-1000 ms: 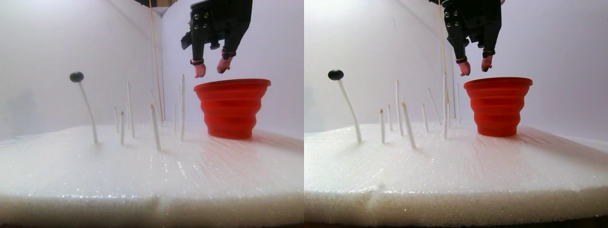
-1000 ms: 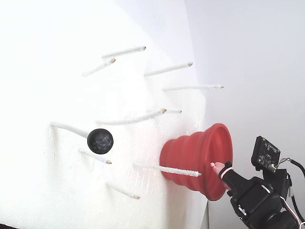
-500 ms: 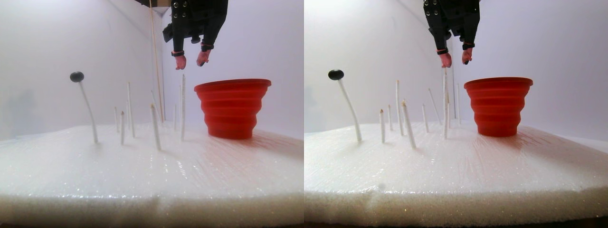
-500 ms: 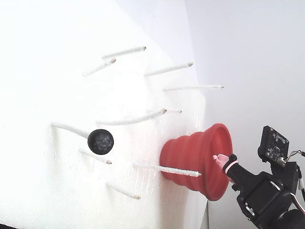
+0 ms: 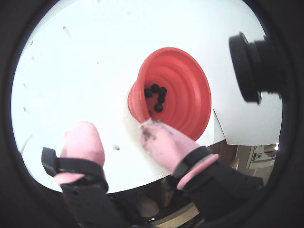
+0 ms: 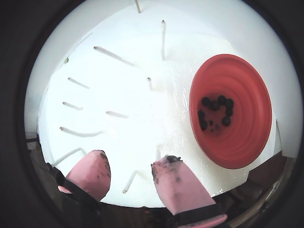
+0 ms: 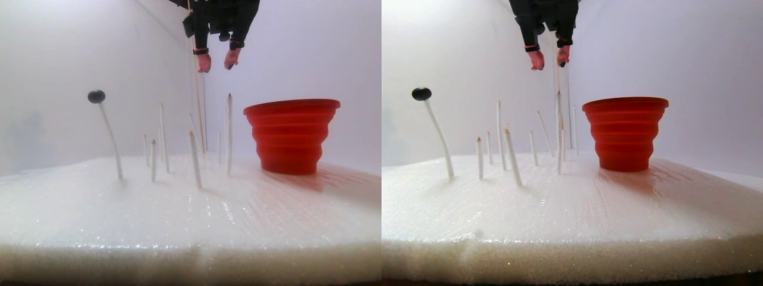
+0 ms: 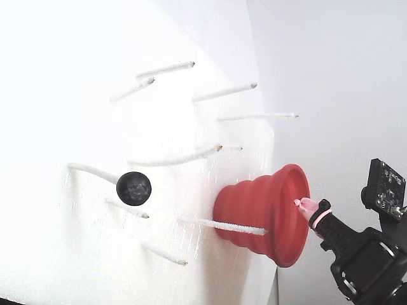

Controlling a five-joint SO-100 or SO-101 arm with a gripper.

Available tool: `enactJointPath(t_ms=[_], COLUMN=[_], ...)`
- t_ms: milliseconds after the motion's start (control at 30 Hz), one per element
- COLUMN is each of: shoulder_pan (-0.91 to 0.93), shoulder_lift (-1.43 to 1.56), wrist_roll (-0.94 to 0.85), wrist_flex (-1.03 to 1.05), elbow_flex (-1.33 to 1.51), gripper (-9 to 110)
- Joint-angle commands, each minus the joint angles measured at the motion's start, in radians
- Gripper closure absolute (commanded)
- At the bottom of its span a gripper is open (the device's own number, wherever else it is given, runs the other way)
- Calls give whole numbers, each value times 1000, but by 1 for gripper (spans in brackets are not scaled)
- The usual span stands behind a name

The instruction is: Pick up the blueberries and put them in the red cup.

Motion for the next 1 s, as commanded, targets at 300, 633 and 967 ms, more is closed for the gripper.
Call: enactJointPath(t_ms=[300,633,967], shoulder_pan=[-92,-163,-245], shoulder_lift=[153,212,264], wrist_roll=[31,44,58], wrist_flex=[61,114,138], elbow_flex=[14,41,86], gripper=[85,85,85])
